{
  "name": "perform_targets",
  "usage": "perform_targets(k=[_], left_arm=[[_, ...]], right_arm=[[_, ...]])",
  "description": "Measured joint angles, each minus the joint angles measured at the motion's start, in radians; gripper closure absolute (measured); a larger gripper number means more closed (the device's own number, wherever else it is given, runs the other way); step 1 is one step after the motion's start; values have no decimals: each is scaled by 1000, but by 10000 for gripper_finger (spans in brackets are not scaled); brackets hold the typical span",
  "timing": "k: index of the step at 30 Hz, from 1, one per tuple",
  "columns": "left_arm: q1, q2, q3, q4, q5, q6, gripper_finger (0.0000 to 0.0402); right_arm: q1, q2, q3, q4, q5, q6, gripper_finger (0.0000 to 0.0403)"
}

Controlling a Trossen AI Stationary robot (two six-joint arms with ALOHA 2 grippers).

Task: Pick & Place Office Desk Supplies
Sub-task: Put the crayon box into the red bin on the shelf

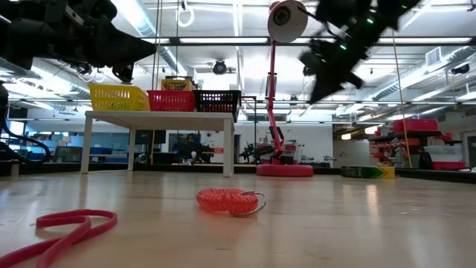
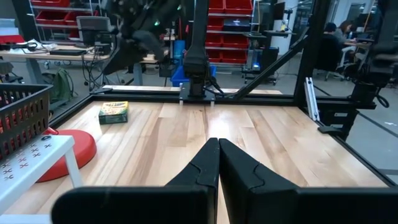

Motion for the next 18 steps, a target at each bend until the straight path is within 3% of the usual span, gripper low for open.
perform_targets(k=[7, 15, 18], left_arm=[[0, 0, 0, 0, 0, 0, 389], [0, 0, 0, 0, 0, 0, 389], [0, 0, 0, 0, 0, 0, 389]], right_arm=[[-228, -149, -204, -75, -112, 194, 383], [-415, -104, -263, -85, 9, 205, 358], [-457, -59, -263, -40, 8, 173, 357]])
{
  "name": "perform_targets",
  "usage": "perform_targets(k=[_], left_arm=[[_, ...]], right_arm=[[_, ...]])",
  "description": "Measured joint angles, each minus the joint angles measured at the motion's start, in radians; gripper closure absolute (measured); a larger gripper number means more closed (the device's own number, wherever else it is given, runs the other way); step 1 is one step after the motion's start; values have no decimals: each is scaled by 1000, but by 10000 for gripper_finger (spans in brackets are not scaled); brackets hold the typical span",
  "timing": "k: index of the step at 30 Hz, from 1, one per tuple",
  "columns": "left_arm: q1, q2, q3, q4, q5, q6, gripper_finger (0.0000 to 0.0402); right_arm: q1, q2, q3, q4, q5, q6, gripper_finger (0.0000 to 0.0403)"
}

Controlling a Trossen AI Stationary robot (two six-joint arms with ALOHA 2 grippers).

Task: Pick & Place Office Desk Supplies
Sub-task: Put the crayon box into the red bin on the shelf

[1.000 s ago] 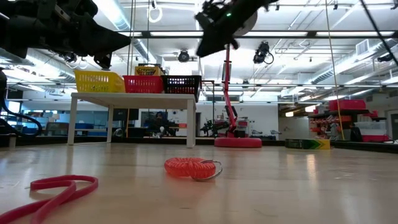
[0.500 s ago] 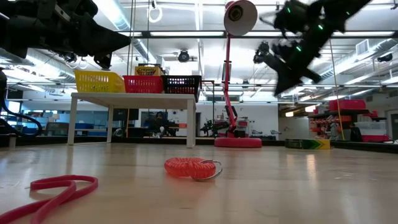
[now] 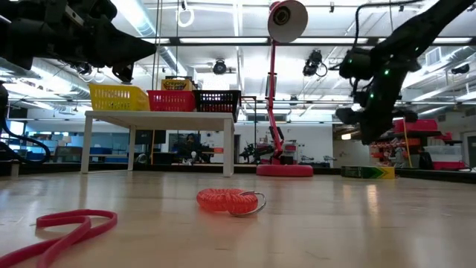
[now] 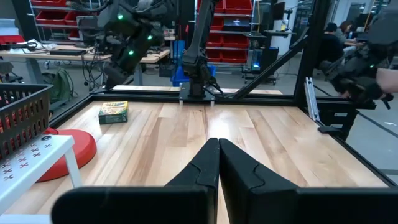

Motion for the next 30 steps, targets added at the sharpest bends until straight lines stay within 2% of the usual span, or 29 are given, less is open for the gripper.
perform_targets(k=[3, 6, 11, 13, 21, 25, 30], left_arm=[[0, 0, 0, 0, 0, 0, 389], [0, 0, 0, 0, 0, 0, 389], [0, 0, 0, 0, 0, 0, 389], [0, 0, 0, 0, 0, 0, 389], [0, 0, 0, 0, 0, 0, 389], [0, 0, 0, 0, 0, 0, 389], [0, 0, 0, 0, 0, 0, 389]], right_arm=[[-29, 75, 3, 53, -17, -44, 371], [-52, 161, 48, 40, 23, -75, 392], [-64, 265, 152, -140, 209, -45, 394], [-73, 297, 173, -169, 238, -39, 391], [-153, 399, 179, -97, 124, -136, 398], [-162, 390, 179, -33, -29, -255, 397], [-161, 390, 179, -21, -146, -337, 399]])
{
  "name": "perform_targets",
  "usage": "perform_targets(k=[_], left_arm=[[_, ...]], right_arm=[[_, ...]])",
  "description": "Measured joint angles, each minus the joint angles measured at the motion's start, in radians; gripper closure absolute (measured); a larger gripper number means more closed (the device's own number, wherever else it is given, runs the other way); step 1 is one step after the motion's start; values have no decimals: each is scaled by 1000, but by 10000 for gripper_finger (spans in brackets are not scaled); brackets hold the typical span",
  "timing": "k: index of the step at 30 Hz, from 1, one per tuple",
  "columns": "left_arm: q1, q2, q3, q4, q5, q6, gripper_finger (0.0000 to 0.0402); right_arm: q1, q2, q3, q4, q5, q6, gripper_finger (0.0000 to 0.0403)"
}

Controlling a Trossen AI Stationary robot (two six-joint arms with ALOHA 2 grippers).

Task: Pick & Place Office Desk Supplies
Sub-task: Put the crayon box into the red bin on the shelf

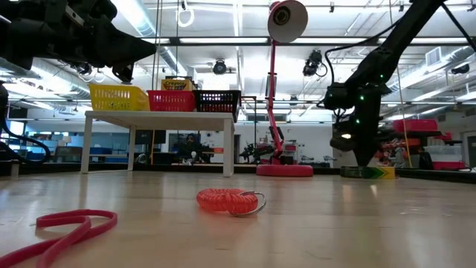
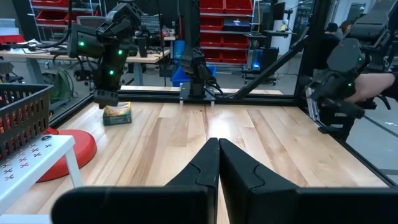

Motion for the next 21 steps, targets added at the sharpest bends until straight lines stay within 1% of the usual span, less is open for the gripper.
perform_targets(k=[3, 6, 10, 11, 12, 14, 16, 19, 21], left_arm=[[0, 0, 0, 0, 0, 0, 389], [0, 0, 0, 0, 0, 0, 389], [0, 0, 0, 0, 0, 0, 389], [0, 0, 0, 0, 0, 0, 389], [0, 0, 0, 0, 0, 0, 389], [0, 0, 0, 0, 0, 0, 389], [0, 0, 0, 0, 0, 0, 389], [0, 0, 0, 0, 0, 0, 389], [0, 0, 0, 0, 0, 0, 389]], right_arm=[[20, -1, 0, -2, -76, -49, 397], [80, -3, 0, -2, -149, -71, 400], [213, -21, 0, 5, -315, -71, 398], [255, -30, 0, 2, -340, -68, 397], [292, -42, 0, -7, -340, -58, 395], [339, -73, 0, -45, -281, -22, 391], [338, -103, 0, -127, -170, 36, 387], [286, -143, 0, -233, -27, 116, 385], [243, -160, 0, -260, 59, 151, 385]])
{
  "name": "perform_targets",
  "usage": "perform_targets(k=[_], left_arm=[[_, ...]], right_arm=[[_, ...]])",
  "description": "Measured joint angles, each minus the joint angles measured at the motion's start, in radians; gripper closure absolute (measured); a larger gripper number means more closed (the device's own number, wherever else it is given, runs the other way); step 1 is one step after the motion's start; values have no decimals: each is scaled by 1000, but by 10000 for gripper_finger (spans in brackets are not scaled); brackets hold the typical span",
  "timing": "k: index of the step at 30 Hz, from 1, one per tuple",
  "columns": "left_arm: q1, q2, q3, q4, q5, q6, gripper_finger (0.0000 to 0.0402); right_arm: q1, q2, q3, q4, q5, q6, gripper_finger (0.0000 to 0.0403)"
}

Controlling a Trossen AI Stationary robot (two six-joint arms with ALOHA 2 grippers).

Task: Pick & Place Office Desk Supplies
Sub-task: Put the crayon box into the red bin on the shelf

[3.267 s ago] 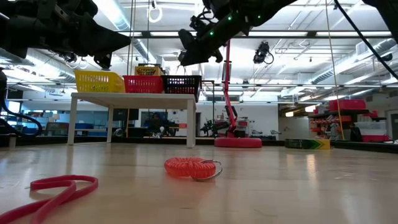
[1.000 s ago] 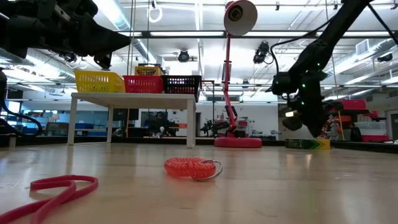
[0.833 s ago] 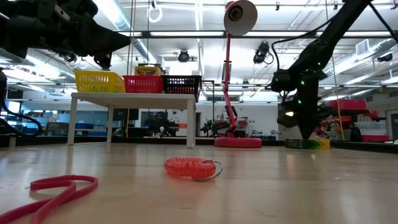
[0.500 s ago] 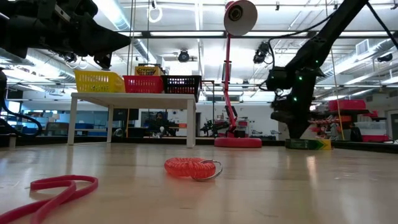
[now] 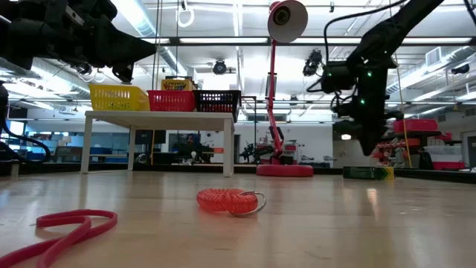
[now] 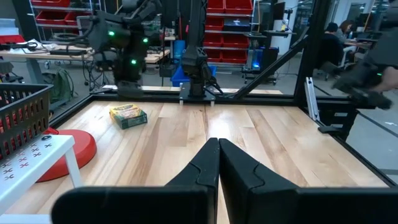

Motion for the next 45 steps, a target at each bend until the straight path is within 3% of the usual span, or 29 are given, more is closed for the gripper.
perform_targets(k=[5, 14, 17, 23, 27, 29, 31, 35, 39, 45], left_arm=[[0, 0, 0, 0, 0, 0, 389], [0, 0, 0, 0, 0, 0, 389], [0, 0, 0, 0, 0, 0, 389], [0, 0, 0, 0, 0, 0, 389], [0, 0, 0, 0, 0, 0, 389], [0, 0, 0, 0, 0, 0, 389], [0, 0, 0, 0, 0, 0, 389], [0, 0, 0, 0, 0, 0, 389], [0, 0, 0, 0, 0, 0, 389], [0, 0, 0, 0, 0, 0, 389]], right_arm=[[-117, 5, 0, 30, 59, -84, 385], [-215, 90, -1, 23, -61, -228, 384], [-209, 96, -1, 20, -158, -258, 388], [-168, 84, -1, 30, -454, -240, 396], [-64, 53, -1, 105, -663, -195, 392], [30, 29, -1, 159, -709, -150, 394], [127, 0, -1, 168, -666, -103, 396], [282, -46, -1, 78, -426, 28, 385], [333, -89, -6, -36, -243, 117, 360], [270, -235, -185, 62, -237, 193, 328]])
